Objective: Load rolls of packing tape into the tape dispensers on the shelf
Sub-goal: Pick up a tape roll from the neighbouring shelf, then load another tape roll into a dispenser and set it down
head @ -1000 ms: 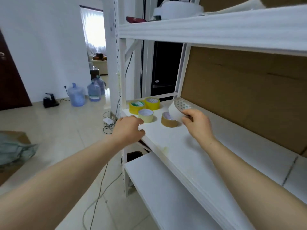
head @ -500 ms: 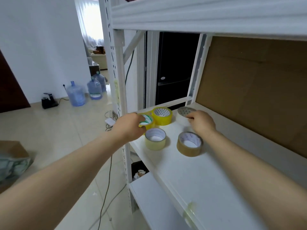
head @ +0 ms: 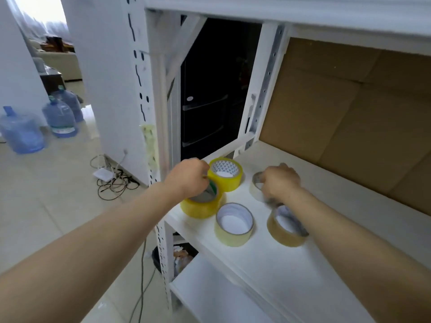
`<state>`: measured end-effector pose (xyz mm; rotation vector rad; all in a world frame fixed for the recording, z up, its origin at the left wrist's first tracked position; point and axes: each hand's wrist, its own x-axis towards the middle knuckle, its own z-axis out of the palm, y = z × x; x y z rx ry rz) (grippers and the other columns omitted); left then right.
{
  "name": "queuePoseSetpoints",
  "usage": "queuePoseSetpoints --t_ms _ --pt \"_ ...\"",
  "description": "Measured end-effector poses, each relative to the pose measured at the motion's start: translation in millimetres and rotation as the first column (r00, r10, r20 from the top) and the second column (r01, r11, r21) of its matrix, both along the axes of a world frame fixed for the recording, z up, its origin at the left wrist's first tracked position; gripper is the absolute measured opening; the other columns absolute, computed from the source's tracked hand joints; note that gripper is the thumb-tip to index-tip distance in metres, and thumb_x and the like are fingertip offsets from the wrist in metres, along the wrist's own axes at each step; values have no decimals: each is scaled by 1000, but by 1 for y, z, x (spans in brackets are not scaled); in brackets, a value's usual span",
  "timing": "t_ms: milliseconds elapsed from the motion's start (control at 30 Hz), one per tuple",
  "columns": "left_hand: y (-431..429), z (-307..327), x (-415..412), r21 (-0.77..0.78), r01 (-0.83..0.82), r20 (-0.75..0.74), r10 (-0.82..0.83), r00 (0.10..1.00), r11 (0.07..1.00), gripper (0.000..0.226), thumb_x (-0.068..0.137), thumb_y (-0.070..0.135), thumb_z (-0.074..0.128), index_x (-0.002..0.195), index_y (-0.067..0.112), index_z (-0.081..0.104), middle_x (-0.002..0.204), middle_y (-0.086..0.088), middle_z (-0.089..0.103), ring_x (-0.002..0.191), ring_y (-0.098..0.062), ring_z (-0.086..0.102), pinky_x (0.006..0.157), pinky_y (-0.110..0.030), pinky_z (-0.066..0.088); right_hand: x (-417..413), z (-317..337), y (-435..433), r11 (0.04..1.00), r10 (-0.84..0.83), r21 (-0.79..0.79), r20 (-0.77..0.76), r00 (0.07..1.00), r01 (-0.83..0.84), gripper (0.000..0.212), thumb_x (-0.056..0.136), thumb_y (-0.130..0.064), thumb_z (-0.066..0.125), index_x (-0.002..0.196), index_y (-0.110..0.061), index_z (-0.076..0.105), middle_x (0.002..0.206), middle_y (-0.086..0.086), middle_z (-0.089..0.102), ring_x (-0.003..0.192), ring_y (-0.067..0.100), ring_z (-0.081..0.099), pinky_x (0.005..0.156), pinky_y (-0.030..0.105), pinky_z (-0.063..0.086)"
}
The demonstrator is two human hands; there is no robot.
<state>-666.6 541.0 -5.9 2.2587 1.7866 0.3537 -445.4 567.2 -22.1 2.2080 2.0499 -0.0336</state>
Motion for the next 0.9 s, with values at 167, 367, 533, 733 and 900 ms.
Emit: queuePoseSetpoints --t_ms 167,367,533,733,900 --pt "23 -5 -6 3 56 19 -56 998 998 33 89 15 50 120 5 57 129 -13 54 118 -32 52 94 -41 47 -38 -4 21 959 284 36 -170 944 -282 59 82 -13 60 137 -28 43 141 9 46 128 30 43 105 37 37" --pt "35 -13 -10 -29 99 3 -99 995 995 39 88 11 50 126 6 52 130 -16 52 117 -34 52 93 -42 48 -54 -21 31 962 270 -17 -102 958 -273 29 80 -24 63 109 -25 64 113 9 64 106 31 58 89 38 48" --pt "36 -15 -9 -14 96 67 -95 993 995 30 86 7 47 116 1 52 120 -14 55 108 -34 54 88 -44 48 -45 -2 21 976 171 150 -70 983 -159 21 89 -30 53 101 -13 59 107 13 60 101 33 56 69 31 37" --pt "21 10 41 -4 99 462 -86 882 995 19 88 5 44 72 7 56 74 -16 52 73 -29 49 63 -33 36 2 40 -41 911 201 408 -558 805 55 27 86 -18 62 111 -7 63 100 9 65 94 23 58 79 34 43" --pt "-45 49 140 -299 301 892 153 425 905 19 94 21 44 80 14 56 77 -8 58 63 -17 52 54 -23 37 63 62 -133 872 177 427 -731 659 240 33 85 -11 65 116 -3 62 113 13 67 94 12 56 68 -1 38"
